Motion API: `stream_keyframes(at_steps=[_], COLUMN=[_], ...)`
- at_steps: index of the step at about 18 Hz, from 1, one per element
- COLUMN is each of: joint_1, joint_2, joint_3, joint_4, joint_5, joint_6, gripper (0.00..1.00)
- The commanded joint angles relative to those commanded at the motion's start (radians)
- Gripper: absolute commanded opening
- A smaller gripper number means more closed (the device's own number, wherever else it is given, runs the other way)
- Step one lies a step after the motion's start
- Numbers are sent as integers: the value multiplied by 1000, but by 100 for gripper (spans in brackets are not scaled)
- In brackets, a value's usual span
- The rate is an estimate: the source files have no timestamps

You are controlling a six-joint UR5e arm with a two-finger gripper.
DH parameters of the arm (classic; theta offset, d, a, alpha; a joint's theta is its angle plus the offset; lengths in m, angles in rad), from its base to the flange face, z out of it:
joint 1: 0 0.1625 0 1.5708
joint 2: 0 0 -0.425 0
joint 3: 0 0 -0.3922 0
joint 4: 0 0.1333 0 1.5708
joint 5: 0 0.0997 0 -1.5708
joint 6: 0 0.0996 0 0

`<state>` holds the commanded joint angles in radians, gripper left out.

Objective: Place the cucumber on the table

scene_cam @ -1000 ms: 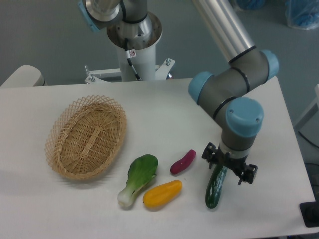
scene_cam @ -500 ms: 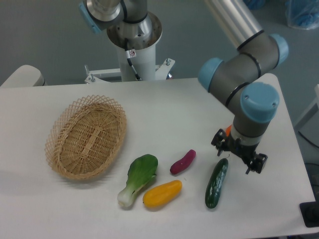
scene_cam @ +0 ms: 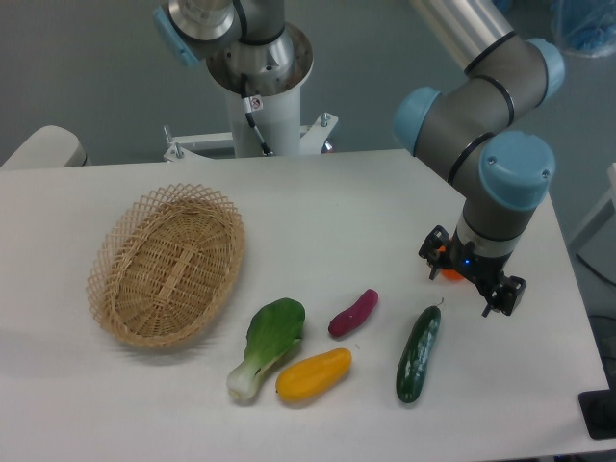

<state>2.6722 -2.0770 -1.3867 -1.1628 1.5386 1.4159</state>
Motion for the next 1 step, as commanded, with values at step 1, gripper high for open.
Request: stream_keyframes(at_steps=[1], joint_1=[0], joint_2=[0], joint_3=[0], joint_4=[2], joint_5=[0], joint_6=[0], gripper=[100])
